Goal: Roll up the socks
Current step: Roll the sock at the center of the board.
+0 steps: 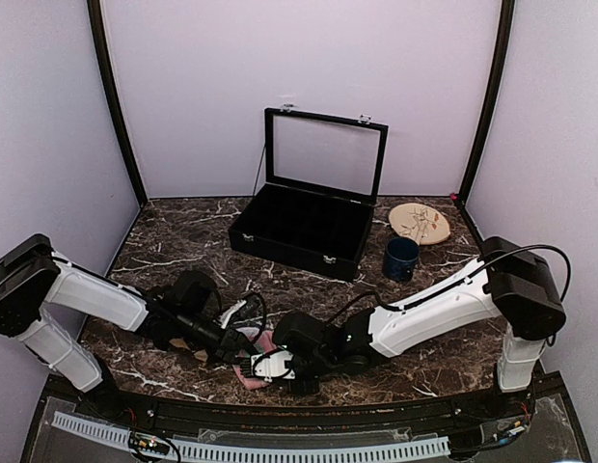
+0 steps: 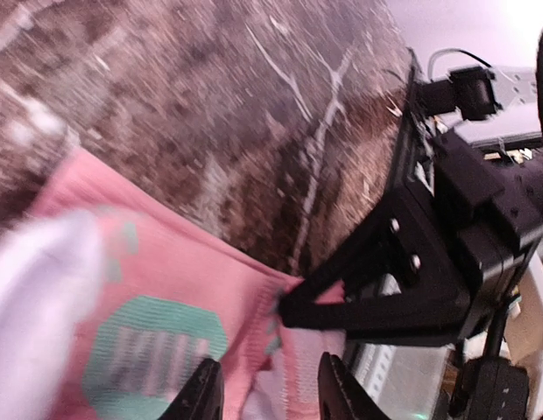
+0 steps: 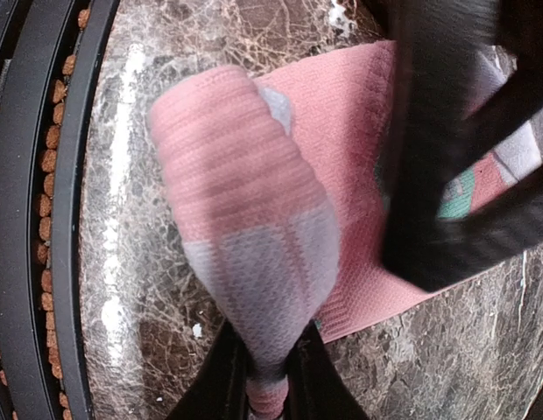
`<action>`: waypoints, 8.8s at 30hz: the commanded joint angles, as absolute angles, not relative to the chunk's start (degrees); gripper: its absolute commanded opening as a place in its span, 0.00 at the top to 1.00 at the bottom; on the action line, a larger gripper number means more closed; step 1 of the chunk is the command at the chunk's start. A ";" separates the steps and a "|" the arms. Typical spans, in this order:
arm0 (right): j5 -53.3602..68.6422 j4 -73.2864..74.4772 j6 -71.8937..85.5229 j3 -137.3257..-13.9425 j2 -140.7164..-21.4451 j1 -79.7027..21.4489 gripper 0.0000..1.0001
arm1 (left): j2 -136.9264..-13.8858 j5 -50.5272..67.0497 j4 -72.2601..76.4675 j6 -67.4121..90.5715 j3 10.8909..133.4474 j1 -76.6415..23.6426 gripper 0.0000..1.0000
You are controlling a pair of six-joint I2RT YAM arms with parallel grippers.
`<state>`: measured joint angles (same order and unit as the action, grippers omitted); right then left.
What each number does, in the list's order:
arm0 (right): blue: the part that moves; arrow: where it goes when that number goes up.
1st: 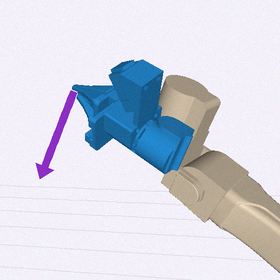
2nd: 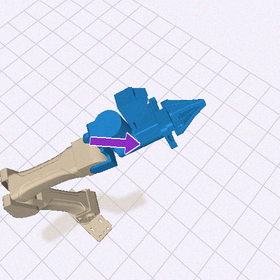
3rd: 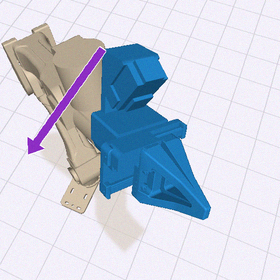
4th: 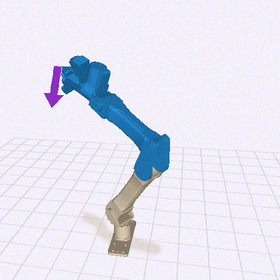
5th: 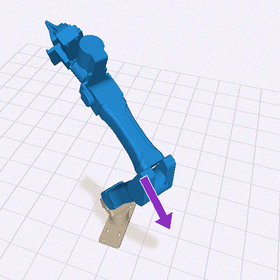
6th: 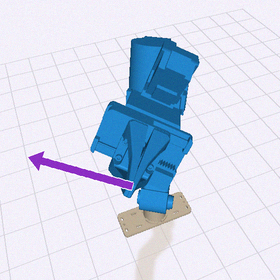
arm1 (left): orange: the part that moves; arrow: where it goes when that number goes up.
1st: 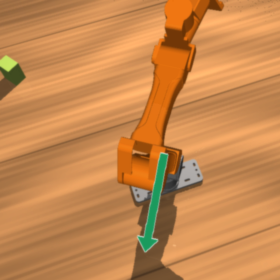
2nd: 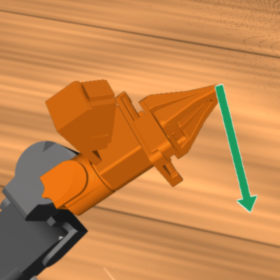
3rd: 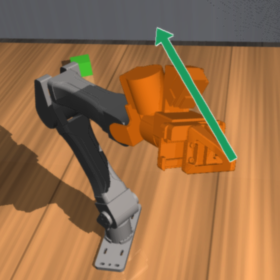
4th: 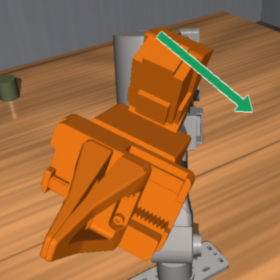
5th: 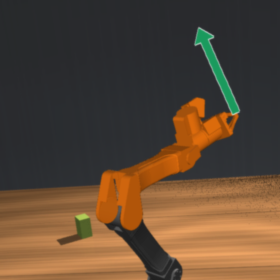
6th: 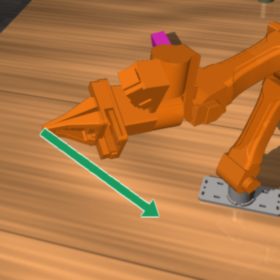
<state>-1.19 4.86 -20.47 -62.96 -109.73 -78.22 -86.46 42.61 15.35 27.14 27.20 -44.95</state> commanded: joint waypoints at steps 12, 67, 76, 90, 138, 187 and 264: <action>-5.44 16.17 -11.22 -69.14 -115.13 -76.82 0.92 | -74.29 18.43 0.36 21.96 31.66 -44.39 0.59; 20.78 38.67 5.05 -84.14 -118.58 -66.00 0.94 | -72.55 7.53 22.41 0.89 21.09 -61.61 0.54; 21.33 39.73 4.19 -85.05 -118.92 -65.65 0.94 | -79.36 5.74 21.01 -4.42 25.21 -66.09 0.54; 23.48 40.30 2.61 -85.25 -119.18 -65.65 0.95 | -81.22 -0.71 20.96 -11.24 26.56 -67.97 0.52; 21.17 21.95 8.83 -67.71 -104.83 -60.03 0.61 | -85.22 22.17 14.84 5.56 28.53 -56.51 0.94; -0.78 3.11 -13.93 -61.14 -105.00 -76.55 0.56 | -98.43 57.93 30.01 26.46 24.96 -42.28 1.00; 33.75 25.85 2.46 -78.71 -117.98 -62.28 0.98 | -56.39 2.99 19.78 9.97 15.79 -56.34 0.66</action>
<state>28.71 23.42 1.32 -76.88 -116.31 -63.02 -56.03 -0.36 16.82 13.74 16.29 -55.11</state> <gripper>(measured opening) 0.099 0.346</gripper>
